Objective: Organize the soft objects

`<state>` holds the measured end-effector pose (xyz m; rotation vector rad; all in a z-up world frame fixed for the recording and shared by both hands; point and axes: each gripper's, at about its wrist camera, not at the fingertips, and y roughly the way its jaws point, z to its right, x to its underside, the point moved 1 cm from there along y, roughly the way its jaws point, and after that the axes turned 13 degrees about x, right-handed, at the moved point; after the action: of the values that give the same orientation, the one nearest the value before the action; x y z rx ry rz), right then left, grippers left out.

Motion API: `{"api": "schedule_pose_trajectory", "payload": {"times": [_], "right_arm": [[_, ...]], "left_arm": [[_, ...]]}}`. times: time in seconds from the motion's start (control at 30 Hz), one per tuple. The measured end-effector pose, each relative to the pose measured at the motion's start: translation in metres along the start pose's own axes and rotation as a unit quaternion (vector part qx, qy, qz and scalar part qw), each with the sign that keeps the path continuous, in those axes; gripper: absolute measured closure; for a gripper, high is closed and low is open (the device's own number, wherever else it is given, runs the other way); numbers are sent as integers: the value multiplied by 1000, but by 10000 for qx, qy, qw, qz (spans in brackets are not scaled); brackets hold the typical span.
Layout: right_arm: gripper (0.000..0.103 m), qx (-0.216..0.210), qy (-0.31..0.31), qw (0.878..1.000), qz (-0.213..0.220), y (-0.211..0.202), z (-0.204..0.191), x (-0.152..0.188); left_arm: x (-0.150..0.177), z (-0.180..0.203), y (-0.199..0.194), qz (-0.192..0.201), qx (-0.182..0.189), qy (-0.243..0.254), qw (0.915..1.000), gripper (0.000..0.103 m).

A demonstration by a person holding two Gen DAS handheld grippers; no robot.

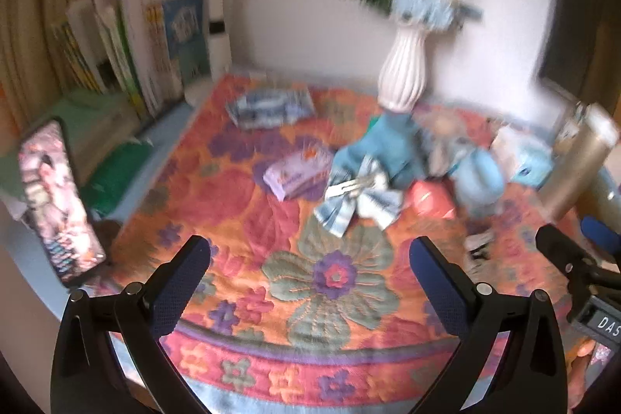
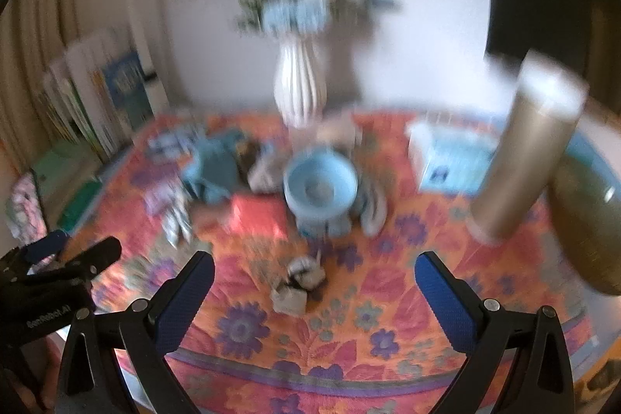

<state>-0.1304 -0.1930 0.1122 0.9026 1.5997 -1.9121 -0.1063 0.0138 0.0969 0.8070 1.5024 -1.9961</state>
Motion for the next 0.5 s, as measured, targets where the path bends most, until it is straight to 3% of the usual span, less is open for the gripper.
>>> {"api": "schedule_pose_trajectory", "payload": {"times": [0.13,0.5], "right_arm": [[0,-30,125,9994,320,-33,-6,0],[0,-79,16,9989,460,-53,-19,2]], "left_arm": [[4,4,-25,228,83,8,9997,1],[22,11,-55,524,112,118,9985,1]]}}
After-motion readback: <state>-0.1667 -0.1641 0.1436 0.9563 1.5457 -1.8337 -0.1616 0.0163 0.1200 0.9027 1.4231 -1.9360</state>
